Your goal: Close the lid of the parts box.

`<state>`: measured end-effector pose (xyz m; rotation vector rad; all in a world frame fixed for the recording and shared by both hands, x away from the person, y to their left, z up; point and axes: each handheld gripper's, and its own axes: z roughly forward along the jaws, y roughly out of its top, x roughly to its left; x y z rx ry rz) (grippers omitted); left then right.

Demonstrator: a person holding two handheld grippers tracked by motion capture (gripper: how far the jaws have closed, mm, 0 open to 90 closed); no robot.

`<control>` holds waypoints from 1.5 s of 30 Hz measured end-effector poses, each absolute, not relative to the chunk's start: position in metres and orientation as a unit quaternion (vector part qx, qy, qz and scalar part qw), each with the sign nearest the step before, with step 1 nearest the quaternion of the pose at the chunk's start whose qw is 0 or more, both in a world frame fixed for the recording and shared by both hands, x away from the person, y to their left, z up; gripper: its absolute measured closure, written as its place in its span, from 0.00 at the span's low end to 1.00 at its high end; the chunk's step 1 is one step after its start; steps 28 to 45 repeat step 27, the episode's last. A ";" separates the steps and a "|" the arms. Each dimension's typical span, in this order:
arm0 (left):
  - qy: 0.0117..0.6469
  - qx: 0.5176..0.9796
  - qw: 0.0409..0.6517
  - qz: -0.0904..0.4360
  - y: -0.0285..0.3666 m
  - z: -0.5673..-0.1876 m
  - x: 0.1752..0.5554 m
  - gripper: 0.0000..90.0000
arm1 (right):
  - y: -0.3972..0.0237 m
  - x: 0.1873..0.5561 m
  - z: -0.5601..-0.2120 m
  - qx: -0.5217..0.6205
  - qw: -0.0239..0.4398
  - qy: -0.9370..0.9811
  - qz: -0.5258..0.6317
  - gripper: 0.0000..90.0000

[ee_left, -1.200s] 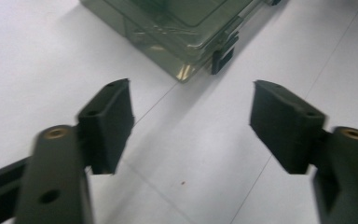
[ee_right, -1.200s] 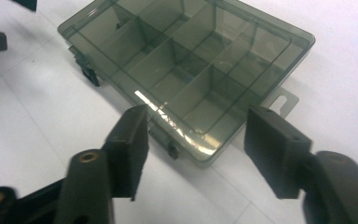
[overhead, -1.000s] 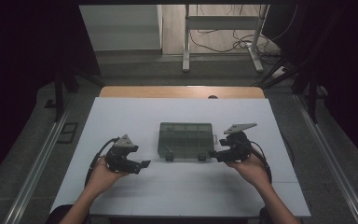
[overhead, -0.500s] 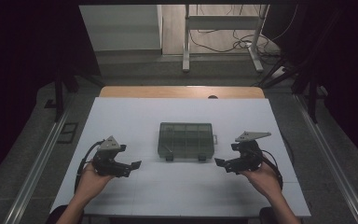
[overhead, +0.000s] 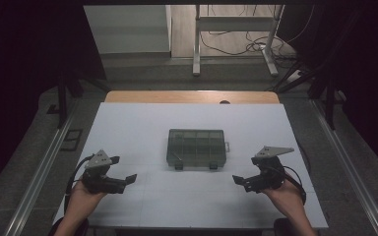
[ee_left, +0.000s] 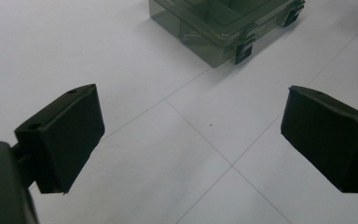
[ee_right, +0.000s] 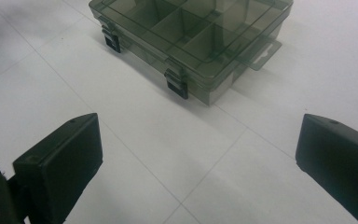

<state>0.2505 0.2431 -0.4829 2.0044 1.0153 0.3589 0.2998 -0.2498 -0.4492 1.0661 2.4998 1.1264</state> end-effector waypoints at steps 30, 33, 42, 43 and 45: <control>0.456 0.757 0.435 0.173 0.277 -0.490 0.217 0.02 | -0.289 0.267 -0.464 0.413 0.137 0.797 0.418 0.00; 0.456 0.757 0.435 0.173 0.277 -0.490 0.217 0.02 | -0.289 0.267 -0.464 0.413 0.137 0.797 0.418 0.00; 0.456 0.757 0.435 0.173 0.277 -0.490 0.217 0.02 | -0.289 0.267 -0.464 0.413 0.137 0.797 0.418 0.00; 0.456 0.757 0.435 0.173 0.277 -0.490 0.217 0.02 | -0.289 0.267 -0.464 0.413 0.137 0.797 0.418 0.00; 0.456 0.757 0.435 0.173 0.277 -0.490 0.217 0.02 | -0.289 0.267 -0.464 0.413 0.137 0.797 0.418 0.00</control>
